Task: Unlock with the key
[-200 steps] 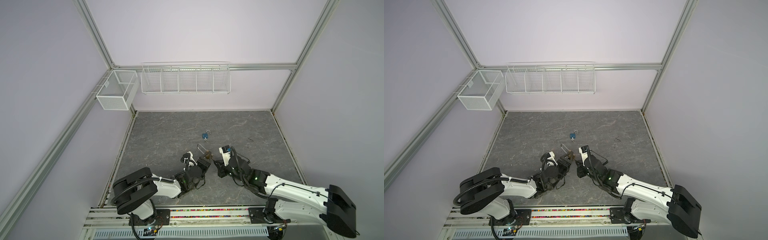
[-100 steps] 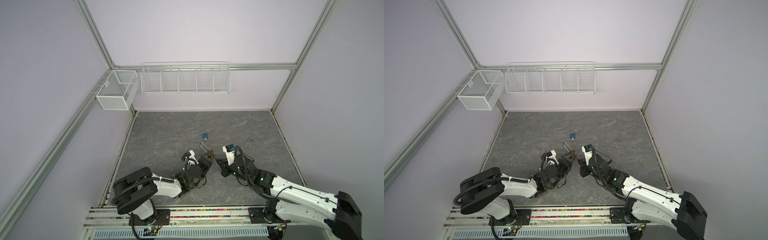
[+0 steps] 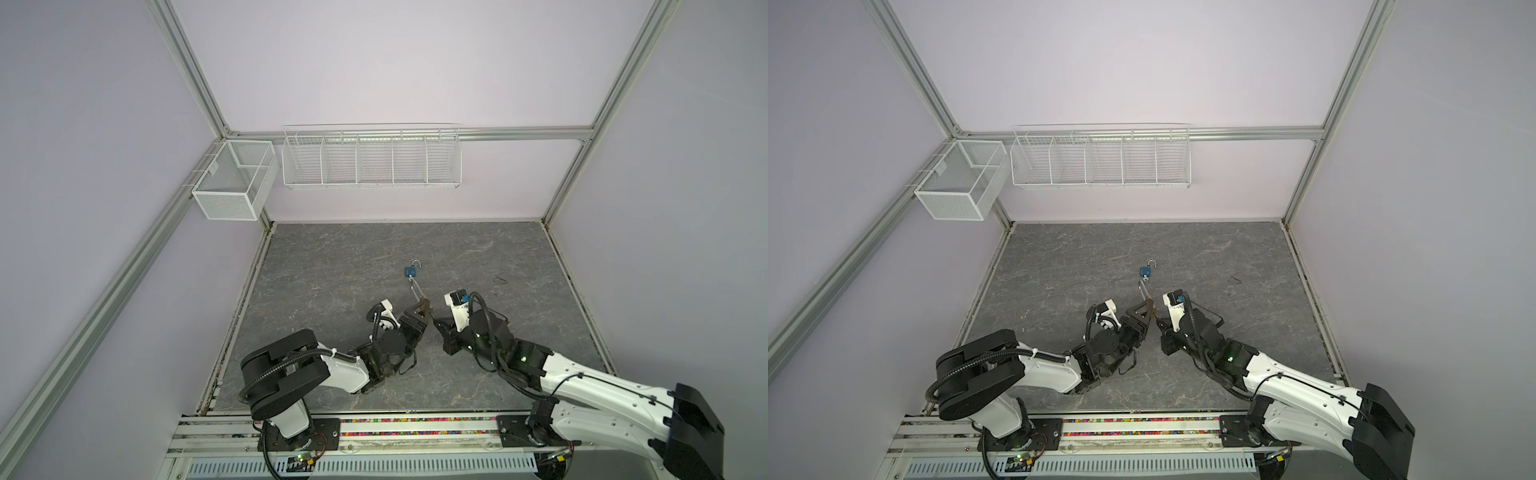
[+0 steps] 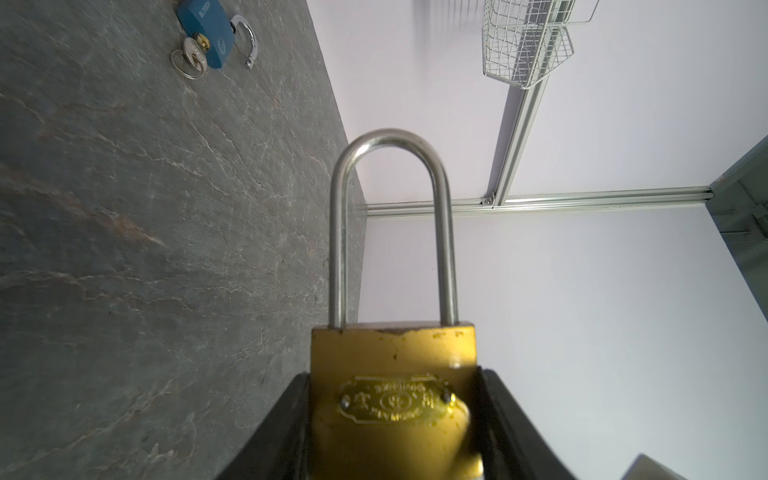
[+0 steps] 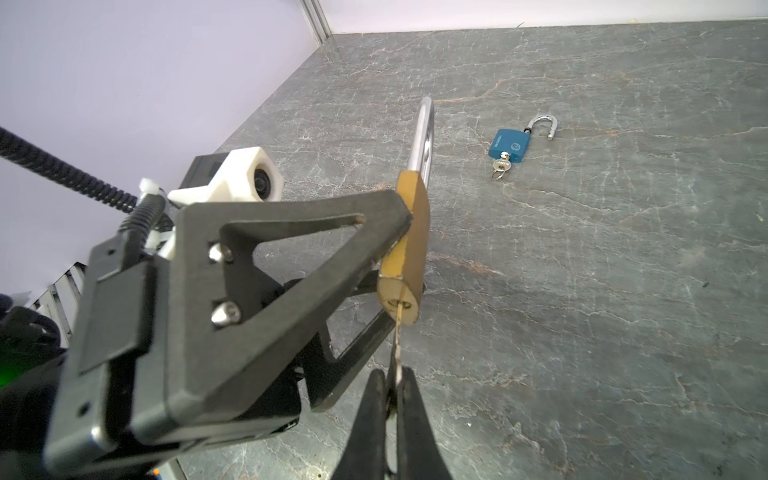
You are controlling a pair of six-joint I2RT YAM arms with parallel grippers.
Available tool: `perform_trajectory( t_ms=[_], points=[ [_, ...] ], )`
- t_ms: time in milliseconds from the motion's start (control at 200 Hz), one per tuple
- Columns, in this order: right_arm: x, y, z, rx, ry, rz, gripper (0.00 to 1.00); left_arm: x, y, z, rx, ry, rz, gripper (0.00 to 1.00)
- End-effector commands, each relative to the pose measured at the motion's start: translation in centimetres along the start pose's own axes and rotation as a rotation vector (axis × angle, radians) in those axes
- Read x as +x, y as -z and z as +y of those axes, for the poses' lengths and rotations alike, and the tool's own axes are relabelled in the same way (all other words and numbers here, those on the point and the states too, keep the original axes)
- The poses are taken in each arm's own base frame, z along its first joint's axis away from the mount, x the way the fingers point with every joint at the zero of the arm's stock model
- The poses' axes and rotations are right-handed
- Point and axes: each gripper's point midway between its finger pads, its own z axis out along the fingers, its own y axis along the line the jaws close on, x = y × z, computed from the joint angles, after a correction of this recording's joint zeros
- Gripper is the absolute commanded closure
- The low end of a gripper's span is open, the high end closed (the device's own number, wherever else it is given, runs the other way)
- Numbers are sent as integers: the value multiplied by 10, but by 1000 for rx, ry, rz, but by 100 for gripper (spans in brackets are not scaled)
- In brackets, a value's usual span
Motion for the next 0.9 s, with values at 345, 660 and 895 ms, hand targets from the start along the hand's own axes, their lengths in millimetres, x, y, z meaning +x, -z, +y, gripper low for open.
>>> perform_trajectory(
  t_ms=[345, 660, 895],
  points=[
    [-40, 0, 21, 2, -157, -136, 94, 33, -5, -27, 73, 40, 125, 100],
    [-31, -4, 8, 94, -226, -125, 94, 28, 3, -10, -7, 36, 94, 100],
    [-26, -2, 7, 83, -225, -125, 94, 16, 13, -5, -66, 8, 60, 100]
  ],
)
